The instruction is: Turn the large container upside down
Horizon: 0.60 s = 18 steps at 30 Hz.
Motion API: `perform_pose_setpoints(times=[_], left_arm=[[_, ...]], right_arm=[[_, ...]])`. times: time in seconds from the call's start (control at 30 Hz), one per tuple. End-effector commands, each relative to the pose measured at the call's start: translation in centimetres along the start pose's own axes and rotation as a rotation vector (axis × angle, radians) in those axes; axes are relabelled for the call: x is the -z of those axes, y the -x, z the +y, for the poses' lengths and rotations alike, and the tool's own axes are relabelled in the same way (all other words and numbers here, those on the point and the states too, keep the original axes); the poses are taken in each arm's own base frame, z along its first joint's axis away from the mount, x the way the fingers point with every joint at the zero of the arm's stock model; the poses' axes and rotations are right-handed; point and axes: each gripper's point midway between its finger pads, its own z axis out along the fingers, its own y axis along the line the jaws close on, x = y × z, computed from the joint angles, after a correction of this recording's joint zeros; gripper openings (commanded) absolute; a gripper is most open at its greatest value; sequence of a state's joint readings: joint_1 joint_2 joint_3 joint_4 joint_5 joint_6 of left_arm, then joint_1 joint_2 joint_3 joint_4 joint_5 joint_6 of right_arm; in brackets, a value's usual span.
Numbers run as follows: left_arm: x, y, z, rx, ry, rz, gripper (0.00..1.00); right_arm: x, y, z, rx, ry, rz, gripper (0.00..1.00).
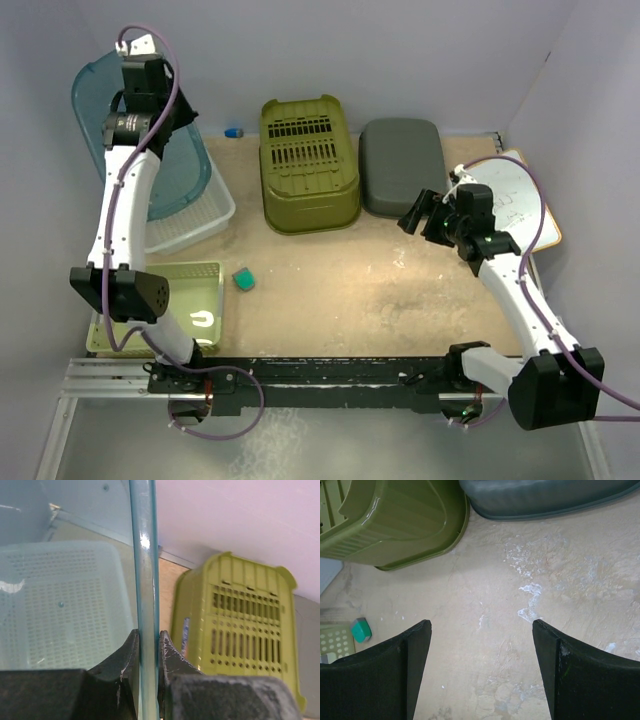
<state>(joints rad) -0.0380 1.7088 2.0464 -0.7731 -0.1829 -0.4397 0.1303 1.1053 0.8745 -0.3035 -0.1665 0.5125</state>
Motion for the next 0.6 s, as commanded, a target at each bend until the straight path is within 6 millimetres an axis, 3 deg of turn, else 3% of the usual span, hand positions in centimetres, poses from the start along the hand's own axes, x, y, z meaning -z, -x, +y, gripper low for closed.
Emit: perform_pose_setpoints(times=[0.0, 0.1, 0.23, 0.33, 0.47, 0.57], left_arm=[[7.1, 2.3, -7.0, -0.093, -0.275, -0.087, 0.0], [11.1, 0.2, -11.3, -0.118, -0.459, -0.041, 0.0], [16.6, -1.5, -14.8, -0.02, -0.746, 0.005, 0.0], [20.5, -2.9, -16.0, 0.075, -0.926, 0.039, 0.0], [26.9, -2.2, -17.3, 0.259, -1.198, 0.035, 0.0], [30.5, -2.0, -17.0, 0.34, -1.313, 0.04, 0.0]], right_arm=[[2.0, 2.5, 1.3, 0.003, 0.023, -0.086, 0.84], [3.5, 4.1, 1.7, 0.008, 0.006, -0.131, 0.84], [6.3, 6.6, 2.7, 0.016, 0.001, -0.21, 0.84], [8.7, 8.4, 3.2, 0.016, -0.008, -0.28, 0.84], [11.5, 10.0, 3.6, 0.015, -0.015, -0.372, 0.83], [13.1, 10.6, 3.4, 0.016, -0.035, -0.418, 0.83]])
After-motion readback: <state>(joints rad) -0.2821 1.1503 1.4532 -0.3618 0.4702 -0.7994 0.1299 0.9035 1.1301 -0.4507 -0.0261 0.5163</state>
